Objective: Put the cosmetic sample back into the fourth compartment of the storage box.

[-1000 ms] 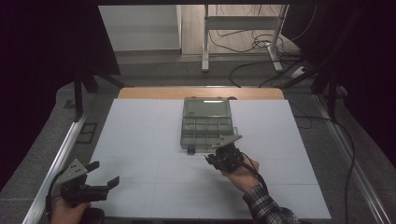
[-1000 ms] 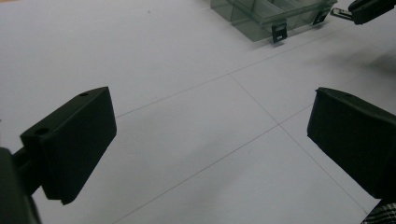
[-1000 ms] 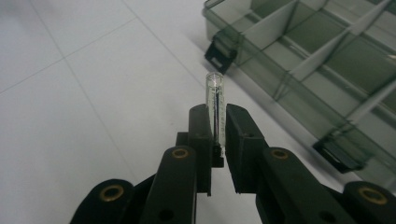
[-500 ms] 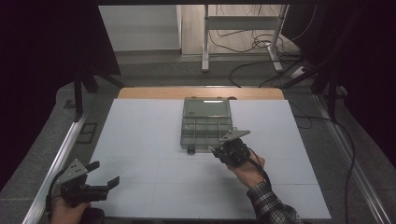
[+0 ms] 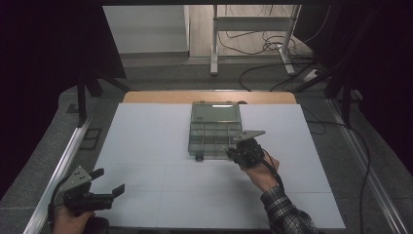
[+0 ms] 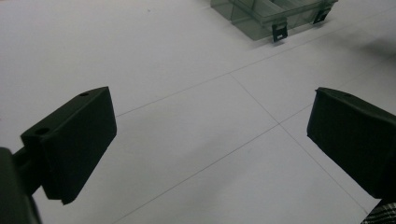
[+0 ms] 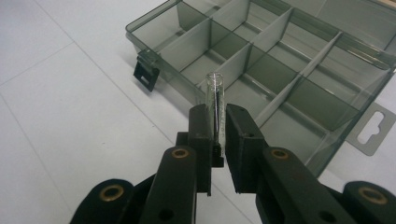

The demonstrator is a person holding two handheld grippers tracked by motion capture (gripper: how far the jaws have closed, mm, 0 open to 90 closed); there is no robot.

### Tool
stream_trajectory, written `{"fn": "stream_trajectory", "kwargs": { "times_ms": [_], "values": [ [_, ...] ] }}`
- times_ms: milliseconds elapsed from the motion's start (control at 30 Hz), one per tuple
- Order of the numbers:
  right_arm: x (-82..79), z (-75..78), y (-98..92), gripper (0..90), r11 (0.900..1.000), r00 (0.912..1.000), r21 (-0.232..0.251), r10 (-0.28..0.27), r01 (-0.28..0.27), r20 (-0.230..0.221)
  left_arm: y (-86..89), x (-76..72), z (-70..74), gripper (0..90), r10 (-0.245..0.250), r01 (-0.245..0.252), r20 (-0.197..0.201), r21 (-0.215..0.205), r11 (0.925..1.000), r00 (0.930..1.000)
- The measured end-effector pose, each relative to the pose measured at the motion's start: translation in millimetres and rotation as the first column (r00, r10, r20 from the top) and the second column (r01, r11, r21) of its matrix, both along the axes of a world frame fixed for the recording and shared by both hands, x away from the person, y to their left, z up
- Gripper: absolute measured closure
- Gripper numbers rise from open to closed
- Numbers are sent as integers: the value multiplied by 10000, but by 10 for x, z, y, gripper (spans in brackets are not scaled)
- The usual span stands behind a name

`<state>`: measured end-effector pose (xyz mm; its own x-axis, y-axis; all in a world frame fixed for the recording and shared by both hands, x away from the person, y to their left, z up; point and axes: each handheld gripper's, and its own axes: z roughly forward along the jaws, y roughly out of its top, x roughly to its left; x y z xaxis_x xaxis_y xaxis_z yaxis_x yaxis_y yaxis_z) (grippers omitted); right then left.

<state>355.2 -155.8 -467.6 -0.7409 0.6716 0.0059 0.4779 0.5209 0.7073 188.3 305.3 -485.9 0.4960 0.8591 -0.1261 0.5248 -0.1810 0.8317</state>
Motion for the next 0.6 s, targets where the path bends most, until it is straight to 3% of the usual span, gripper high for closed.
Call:
{"fn": "stream_trajectory", "kwargs": {
  "times_ms": [600],
  "values": [
    [227,16,-60,803,9990,9991,144,-425,424,58,1,5,0,18,-5,5,-31,41,10000,10000]
  ]
}}
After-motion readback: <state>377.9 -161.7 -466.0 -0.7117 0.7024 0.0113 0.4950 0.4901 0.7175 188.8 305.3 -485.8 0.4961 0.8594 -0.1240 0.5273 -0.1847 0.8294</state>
